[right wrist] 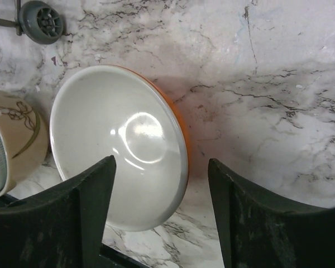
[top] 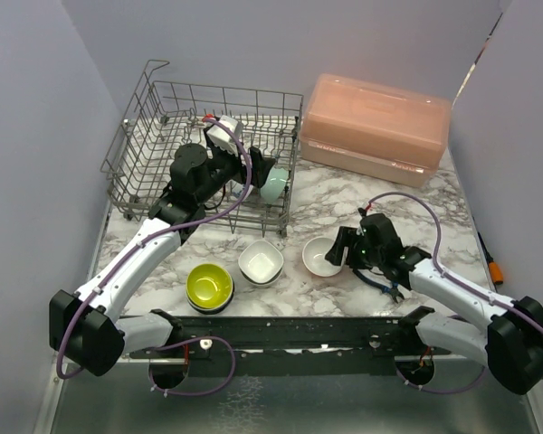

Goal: Load the bowls into the dish rack
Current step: Pick up the bowl from the center of the board.

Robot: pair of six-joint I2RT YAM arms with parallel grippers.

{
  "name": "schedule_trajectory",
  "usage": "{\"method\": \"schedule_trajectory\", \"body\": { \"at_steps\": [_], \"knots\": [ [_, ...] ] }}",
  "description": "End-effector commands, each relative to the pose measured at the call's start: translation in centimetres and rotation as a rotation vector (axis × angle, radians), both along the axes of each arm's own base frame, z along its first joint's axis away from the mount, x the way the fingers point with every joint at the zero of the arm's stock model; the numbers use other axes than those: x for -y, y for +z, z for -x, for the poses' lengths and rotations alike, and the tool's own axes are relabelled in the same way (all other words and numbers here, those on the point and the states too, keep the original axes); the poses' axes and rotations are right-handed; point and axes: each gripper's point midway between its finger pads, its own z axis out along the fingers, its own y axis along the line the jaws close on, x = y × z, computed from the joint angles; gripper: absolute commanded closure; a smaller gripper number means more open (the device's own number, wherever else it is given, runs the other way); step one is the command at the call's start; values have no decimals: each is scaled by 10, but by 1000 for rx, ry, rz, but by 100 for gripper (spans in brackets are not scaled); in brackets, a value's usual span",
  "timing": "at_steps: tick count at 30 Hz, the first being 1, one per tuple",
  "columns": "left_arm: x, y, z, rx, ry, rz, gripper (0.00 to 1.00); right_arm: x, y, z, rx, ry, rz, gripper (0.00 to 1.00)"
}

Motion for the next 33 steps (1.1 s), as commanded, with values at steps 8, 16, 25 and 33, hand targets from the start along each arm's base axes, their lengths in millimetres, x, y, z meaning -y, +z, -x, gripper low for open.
{"method": "schedule_trajectory", "body": {
  "at_steps": [8,16,25,33],
  "knots": [
    [9,5,5,6,-54,23,1,-2,2,-17,46,15,43,46],
    [13,1,5,-9,-74,18,1,6,5,-26,84,8,104,55],
    [21,-6,4,-37,-110,17,1,14,18,-44,135,0,193,73],
    [23,-7,4,-47,-121,19,1,6,9,-42,99,48,189,69]
  ]
}}
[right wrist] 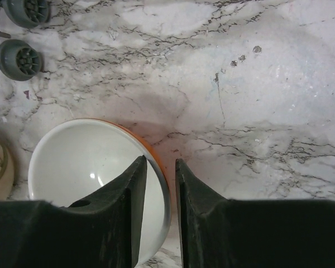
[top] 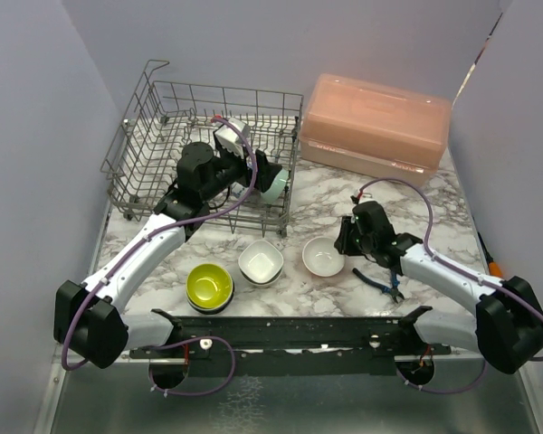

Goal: Load the bowls into the dish rack
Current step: Pick up the bowl from the center of the board.

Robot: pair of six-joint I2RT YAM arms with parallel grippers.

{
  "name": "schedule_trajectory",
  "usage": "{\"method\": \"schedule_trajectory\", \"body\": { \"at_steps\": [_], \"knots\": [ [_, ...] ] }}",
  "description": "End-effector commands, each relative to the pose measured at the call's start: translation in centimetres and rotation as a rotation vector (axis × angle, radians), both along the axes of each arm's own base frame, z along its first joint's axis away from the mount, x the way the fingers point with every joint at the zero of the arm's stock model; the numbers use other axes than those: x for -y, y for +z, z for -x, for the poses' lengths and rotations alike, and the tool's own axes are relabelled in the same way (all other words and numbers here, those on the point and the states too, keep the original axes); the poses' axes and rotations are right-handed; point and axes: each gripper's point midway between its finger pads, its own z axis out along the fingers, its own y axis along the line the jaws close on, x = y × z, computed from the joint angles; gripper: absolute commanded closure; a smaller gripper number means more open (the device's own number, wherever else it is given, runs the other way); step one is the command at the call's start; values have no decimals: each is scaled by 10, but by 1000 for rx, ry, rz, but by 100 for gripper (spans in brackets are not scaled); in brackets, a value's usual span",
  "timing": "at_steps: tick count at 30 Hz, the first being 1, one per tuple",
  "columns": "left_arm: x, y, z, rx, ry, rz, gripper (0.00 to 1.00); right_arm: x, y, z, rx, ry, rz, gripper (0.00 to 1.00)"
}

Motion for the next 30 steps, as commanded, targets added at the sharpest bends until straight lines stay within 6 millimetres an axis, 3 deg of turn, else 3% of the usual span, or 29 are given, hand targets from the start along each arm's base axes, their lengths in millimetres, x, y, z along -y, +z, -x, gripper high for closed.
{"method": "schedule_trajectory", "body": {
  "at_steps": [1,8,15,24,30],
  "knots": [
    [6,12,2,16,-37,20,1,-3,-1,-1,-7,32,22,68],
    [8,11,2,7,-46,22,1,-7,-9,1,-30,63,18,71],
    [4,13,-1,3,-11,29,1,-13,-7,0,-35,97,15,99],
    [1,9,-6,-23,21,26,1,-15,17,-4,41,106,-17,100],
    [8,4,-7,-60,-7,33,1,-15,49,-10,136,94,-59,100]
  ]
}}
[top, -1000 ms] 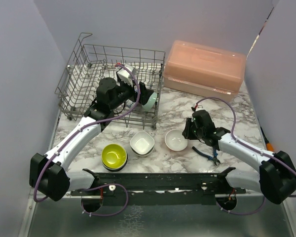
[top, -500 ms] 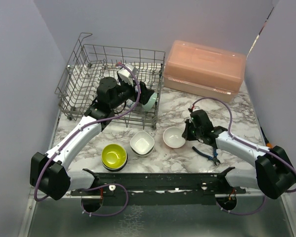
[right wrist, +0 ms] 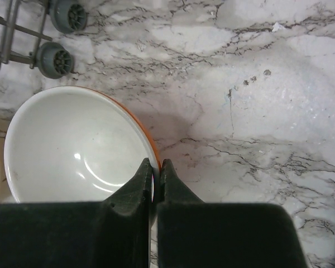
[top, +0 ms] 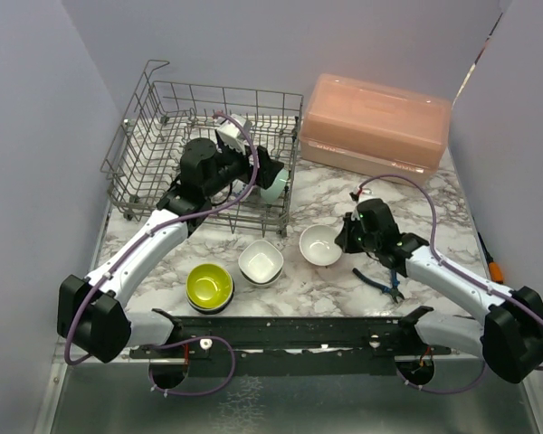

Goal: Load the bowls into the dish rack
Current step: Pick up the bowl from the center of the board, then turn the bowl upside down on the dish rack.

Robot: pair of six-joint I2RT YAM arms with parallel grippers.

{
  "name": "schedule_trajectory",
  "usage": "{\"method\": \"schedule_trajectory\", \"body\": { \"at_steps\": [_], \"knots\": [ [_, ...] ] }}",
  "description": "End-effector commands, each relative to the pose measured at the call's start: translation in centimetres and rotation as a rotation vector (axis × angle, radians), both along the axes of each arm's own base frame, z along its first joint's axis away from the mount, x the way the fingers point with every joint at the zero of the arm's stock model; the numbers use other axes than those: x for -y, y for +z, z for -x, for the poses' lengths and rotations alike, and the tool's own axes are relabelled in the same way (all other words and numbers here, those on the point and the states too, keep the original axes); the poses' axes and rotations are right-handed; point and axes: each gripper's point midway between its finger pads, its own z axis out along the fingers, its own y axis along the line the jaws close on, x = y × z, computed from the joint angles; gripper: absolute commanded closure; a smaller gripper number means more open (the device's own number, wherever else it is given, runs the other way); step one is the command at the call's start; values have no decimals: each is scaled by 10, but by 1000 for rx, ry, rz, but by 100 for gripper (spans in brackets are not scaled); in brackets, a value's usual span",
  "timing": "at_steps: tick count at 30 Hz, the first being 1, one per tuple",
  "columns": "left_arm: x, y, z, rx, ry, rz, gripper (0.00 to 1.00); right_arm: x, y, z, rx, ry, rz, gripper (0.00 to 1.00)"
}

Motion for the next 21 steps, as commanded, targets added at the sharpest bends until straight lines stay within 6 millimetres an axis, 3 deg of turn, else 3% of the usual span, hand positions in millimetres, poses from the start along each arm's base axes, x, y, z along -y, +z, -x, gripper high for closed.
{"method": "schedule_trajectory", "body": {
  "at_steps": [1,14,21],
  "knots": [
    [8,4,-2,-36,-26,21,1,-9,44,-11,119,11,-69,100],
    [45,-17,5,-218,-219,99,1,-1,179,-15,495,-48,-284,100],
    [69,-21,18,-345,-391,176,1,-14,215,-14,539,0,-372,100]
  ]
}}
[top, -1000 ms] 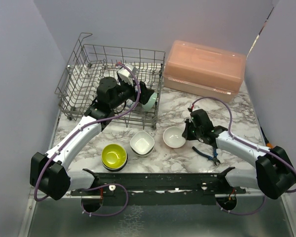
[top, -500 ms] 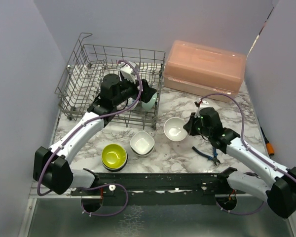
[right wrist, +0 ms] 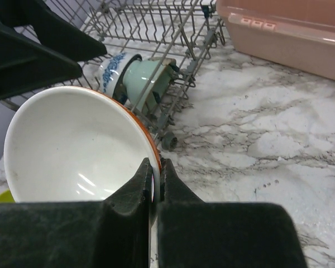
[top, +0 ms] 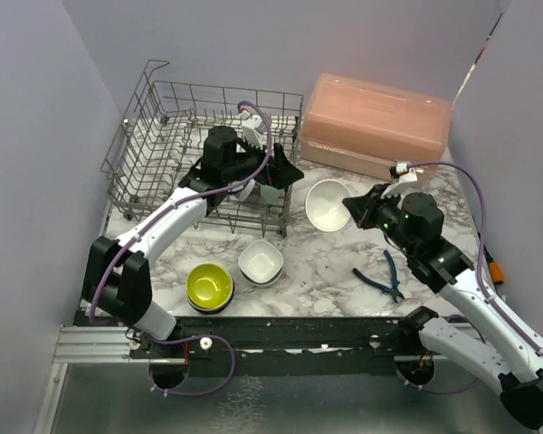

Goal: Load the bowls into the dish rack
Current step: Turn the bowl upside down on the dish rack.

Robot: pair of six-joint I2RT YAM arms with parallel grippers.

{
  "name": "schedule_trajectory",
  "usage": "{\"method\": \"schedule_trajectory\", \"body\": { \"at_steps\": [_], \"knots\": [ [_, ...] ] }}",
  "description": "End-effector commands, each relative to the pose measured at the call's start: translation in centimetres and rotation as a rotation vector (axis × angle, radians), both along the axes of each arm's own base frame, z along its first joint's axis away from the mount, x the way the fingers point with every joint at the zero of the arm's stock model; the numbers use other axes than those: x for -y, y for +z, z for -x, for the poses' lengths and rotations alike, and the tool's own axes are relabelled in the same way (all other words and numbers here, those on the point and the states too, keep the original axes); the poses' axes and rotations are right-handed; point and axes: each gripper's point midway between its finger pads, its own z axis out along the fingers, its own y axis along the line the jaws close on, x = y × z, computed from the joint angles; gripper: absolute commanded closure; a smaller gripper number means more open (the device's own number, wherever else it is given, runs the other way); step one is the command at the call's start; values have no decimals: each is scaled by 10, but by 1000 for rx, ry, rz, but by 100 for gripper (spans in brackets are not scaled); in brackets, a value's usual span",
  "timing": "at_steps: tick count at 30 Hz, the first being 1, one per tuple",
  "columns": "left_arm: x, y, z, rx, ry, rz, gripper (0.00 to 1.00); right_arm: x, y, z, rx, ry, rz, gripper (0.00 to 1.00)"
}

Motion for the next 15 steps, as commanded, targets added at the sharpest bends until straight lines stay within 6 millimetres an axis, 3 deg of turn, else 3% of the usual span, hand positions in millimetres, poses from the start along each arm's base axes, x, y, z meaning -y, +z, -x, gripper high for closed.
{"method": "schedule_trajectory", "body": {
  "at_steps": [1,8,15],
  "knots": [
    [19,19,22,-74,-175,113,1,-13,41,-1,86,45,-95,100],
    [28,43,48,-97,-351,238,1,-20,69,4,203,102,-142,100],
    [25,61,60,-49,-385,264,1,-23,82,10,277,149,-151,100]
  ]
}}
